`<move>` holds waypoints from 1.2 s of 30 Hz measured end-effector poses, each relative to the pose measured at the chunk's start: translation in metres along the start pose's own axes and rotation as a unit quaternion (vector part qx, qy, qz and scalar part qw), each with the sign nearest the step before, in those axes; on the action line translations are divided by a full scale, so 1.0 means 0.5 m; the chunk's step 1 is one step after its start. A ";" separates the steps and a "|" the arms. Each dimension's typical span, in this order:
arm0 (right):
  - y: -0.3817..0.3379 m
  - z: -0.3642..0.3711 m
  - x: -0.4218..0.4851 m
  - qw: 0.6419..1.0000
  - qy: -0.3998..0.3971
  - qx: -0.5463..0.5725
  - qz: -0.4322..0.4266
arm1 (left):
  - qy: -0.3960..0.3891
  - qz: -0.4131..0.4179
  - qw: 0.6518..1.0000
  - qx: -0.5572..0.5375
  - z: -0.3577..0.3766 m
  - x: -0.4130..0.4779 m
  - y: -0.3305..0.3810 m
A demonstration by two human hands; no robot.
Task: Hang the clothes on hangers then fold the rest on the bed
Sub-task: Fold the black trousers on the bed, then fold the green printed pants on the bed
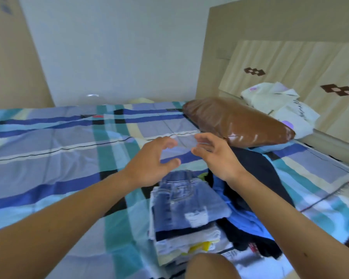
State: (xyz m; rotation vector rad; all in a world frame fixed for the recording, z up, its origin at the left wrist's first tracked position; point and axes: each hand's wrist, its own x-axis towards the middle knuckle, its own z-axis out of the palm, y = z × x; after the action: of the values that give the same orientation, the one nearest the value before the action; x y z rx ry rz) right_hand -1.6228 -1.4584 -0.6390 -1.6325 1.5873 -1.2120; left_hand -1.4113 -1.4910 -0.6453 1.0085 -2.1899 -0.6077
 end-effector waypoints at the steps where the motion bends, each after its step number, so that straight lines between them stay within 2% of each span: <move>1: -0.022 0.049 0.001 1.000 -0.003 0.021 -0.005 | 0.011 -0.022 1.000 0.004 -0.038 -0.044 -0.029; 6: -0.100 0.268 -0.016 0.995 -0.029 0.088 -0.020 | 0.037 -0.106 0.992 0.051 -0.190 -0.221 -0.142; 11: -0.165 0.523 -0.066 0.981 -0.155 0.112 -0.024 | 0.062 -0.218 0.967 0.118 -0.315 -0.437 -0.276; 14: -0.187 0.623 -0.102 0.968 -0.223 0.115 -0.028 | 0.043 -0.333 0.924 0.186 -0.360 -0.553 -0.358; 17: -0.181 0.673 -0.131 0.960 -0.265 0.083 -0.034 | 0.028 -0.441 0.849 0.289 -0.393 -0.656 -0.443; 18: -0.174 0.680 -0.137 0.958 -0.276 0.076 -0.032 | 0.023 -0.473 0.828 0.301 -0.402 -0.684 -0.471; 20: -0.158 0.683 -0.141 0.956 -0.286 0.064 -0.028 | 0.011 -0.514 0.808 0.286 -0.419 -0.718 -0.521; 22: -0.141 0.680 -0.143 0.957 -0.285 0.056 -0.024 | 0.018 -0.510 0.817 0.268 -0.429 -0.726 -0.555; 26: -0.108 0.677 -0.141 0.959 -0.283 0.033 -0.003 | 0.082 -0.458 0.861 0.205 -0.437 -0.679 -0.555; 28: -0.099 0.675 -0.143 0.955 -0.297 0.010 0.005 | 0.082 -0.393 0.908 0.116 -0.429 -0.629 -0.497; 30: -0.099 0.681 -0.148 0.940 -0.340 0.020 0.007 | 0.034 -0.289 0.957 0.012 -0.410 -0.571 -0.405; 31: -0.104 0.686 -0.151 0.932 -0.362 0.034 0.003 | -0.002 -0.244 0.969 -0.039 -0.395 -0.545 -0.357; 34: -0.126 0.693 -0.163 0.919 -0.380 0.105 -0.003 | -0.111 -0.146 0.966 -0.180 -0.358 -0.503 -0.242; 36: -0.159 0.687 -0.163 0.903 -0.395 0.168 -0.025 | -0.142 -0.128 0.954 -0.230 -0.354 -0.493 -0.212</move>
State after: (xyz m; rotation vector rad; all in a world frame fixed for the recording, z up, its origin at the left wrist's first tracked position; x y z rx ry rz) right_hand -1.2755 -1.4350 -0.7385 -1.6283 0.7808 -0.6420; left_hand -1.1100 -1.3844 -0.6793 0.9990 -2.0162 -1.3855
